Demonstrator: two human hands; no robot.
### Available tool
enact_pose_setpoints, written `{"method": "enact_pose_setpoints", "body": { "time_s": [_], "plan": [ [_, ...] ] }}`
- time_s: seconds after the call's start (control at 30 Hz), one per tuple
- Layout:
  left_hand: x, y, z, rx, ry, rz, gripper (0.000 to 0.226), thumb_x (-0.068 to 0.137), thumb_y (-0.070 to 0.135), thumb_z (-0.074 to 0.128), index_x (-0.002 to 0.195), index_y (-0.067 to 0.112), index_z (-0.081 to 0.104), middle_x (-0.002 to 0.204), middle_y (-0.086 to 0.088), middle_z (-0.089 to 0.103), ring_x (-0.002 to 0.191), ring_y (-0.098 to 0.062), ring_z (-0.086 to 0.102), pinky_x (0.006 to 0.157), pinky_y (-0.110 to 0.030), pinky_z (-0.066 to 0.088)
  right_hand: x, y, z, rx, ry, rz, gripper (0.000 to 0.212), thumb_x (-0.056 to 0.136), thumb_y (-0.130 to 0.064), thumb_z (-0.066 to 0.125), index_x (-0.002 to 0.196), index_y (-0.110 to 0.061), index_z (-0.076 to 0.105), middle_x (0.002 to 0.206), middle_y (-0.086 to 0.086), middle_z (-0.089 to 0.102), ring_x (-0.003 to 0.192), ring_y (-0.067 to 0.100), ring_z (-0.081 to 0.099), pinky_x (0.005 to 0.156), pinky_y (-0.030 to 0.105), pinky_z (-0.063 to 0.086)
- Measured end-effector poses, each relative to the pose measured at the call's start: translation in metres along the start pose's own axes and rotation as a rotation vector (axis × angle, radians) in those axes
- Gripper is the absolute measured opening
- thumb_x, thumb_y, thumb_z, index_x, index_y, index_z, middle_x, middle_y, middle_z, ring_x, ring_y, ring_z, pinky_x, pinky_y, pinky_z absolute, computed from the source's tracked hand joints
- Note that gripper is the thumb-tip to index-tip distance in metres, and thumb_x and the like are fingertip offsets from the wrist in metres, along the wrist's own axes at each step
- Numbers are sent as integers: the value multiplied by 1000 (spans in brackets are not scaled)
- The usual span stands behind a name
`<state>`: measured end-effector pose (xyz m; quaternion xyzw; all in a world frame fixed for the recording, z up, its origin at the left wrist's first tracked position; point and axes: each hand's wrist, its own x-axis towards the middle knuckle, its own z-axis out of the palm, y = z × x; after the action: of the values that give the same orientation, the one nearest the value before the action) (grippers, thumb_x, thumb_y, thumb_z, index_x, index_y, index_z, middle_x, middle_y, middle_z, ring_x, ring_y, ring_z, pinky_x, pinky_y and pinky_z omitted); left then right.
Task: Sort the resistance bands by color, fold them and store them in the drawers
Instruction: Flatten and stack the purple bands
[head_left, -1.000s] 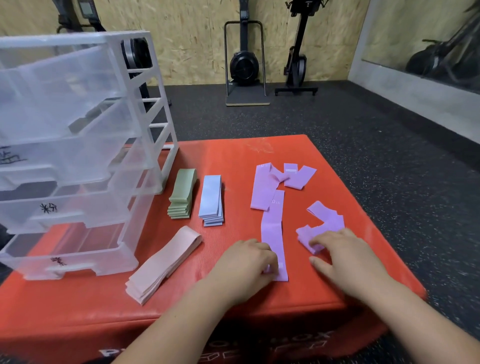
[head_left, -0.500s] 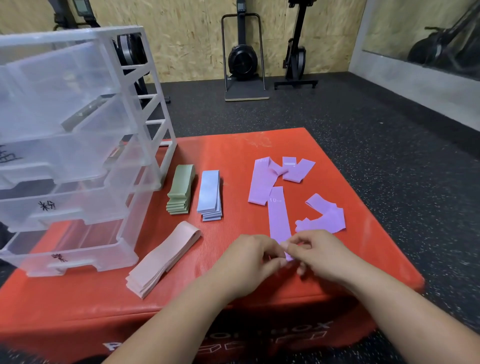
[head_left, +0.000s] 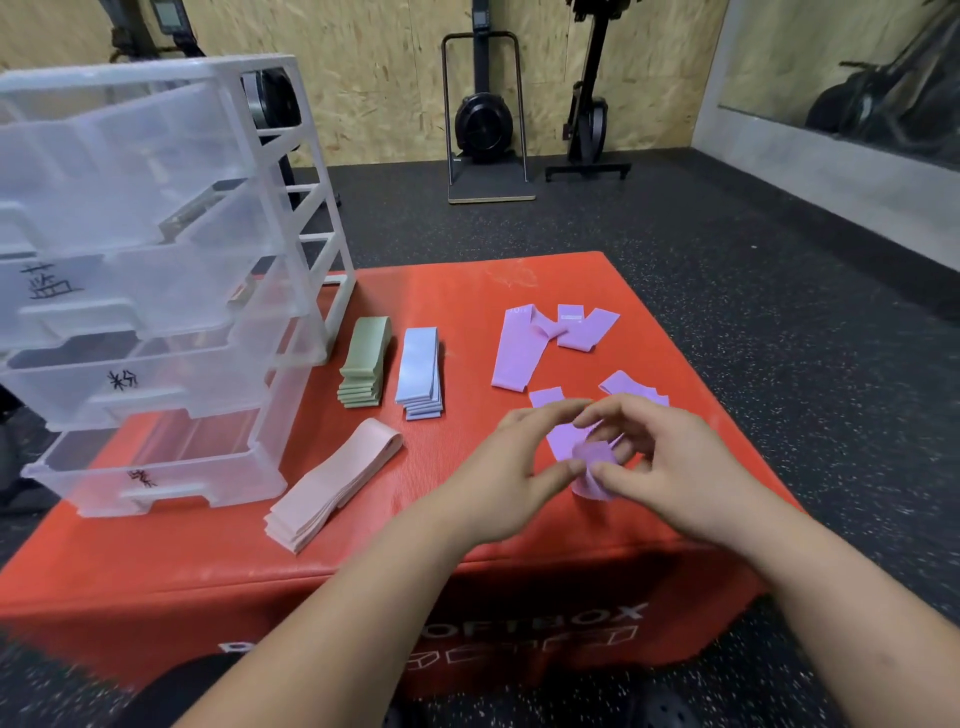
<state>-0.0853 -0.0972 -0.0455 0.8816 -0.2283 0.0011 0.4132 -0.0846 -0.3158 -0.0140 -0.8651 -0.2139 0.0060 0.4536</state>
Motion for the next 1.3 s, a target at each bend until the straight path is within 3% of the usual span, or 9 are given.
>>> {"method": "enact_pose_setpoints", "body": {
  "time_s": [0.13, 0.27, 0.47, 0.67, 0.77, 0.9, 1.0, 1.13, 1.3],
  "plan": [
    [1, 2, 1, -22, -85, 10, 29, 101, 33, 71, 128, 26, 66, 123, 16, 71, 121, -5, 64, 107, -37, 50, -11, -1, -14, 175, 46, -6, 43, 84, 4, 78, 112, -28, 72, 95, 4, 74, 77, 14, 62, 71, 30, 52],
    [-9, -2, -9, 83, -74, -33, 12, 92, 37, 79, 95, 28, 72, 94, 16, 74, 93, -3, 67, 91, -39, 54, -21, 6, -33, 382, 203, 43, 35, 86, 6, 77, 113, -16, 74, 95, 15, 73, 81, 15, 64, 73, 27, 55],
    [-27, -19, -37, 73, -80, -175, 19, 87, 43, 86, 94, 28, 76, 89, 9, 76, 85, -7, 70, 86, -39, 56, -30, 48, -49, 427, 317, 293, 32, 86, -2, 80, 112, -18, 74, 95, 11, 79, 79, 19, 69, 78, 37, 55],
    [-39, -42, -50, 40, -126, -299, 16, 89, 40, 84, 96, 31, 74, 84, 9, 77, 83, -12, 72, 87, -42, 58, -36, 75, -38, 379, 321, 458, 27, 86, -1, 81, 109, -13, 73, 90, 10, 80, 69, 18, 68, 65, 31, 51],
    [-38, -52, -46, 98, -63, -320, 13, 94, 34, 78, 105, 33, 70, 78, 11, 75, 81, -11, 70, 84, -40, 58, -34, 84, -28, 330, 323, 475, 25, 85, -3, 82, 105, -15, 74, 89, 11, 79, 69, 17, 66, 65, 32, 51],
    [-34, -66, -39, 190, 83, -353, 15, 93, 35, 77, 103, 40, 68, 89, 11, 69, 82, -8, 65, 74, -28, 52, -31, 90, -18, 277, 353, 487, 25, 84, -8, 84, 103, -21, 75, 87, 6, 78, 70, 16, 67, 72, 34, 50],
    [-32, -72, -38, 228, 108, -381, 22, 91, 20, 76, 97, 38, 67, 84, 11, 68, 74, -5, 63, 70, -26, 50, -29, 97, -16, 187, 355, 501, 25, 84, -9, 83, 102, -24, 73, 84, 2, 78, 77, 21, 72, 72, 33, 52],
    [-33, -73, -34, 386, 9, -382, 24, 87, 13, 70, 104, 30, 72, 80, 11, 70, 75, -3, 64, 77, -32, 56, -29, 102, -14, -247, 254, 464, 31, 80, -16, 85, 103, -32, 69, 79, -9, 71, 79, 10, 67, 66, 22, 43],
    [-25, -68, -37, 531, -7, -343, 38, 83, 18, 73, 119, 31, 68, 104, 10, 69, 90, -15, 64, 82, -34, 55, -23, 100, -12, -619, 164, 355, 36, 80, -28, 83, 113, -33, 69, 101, -5, 62, 94, 19, 65, 85, 38, 54]
  ]
}}
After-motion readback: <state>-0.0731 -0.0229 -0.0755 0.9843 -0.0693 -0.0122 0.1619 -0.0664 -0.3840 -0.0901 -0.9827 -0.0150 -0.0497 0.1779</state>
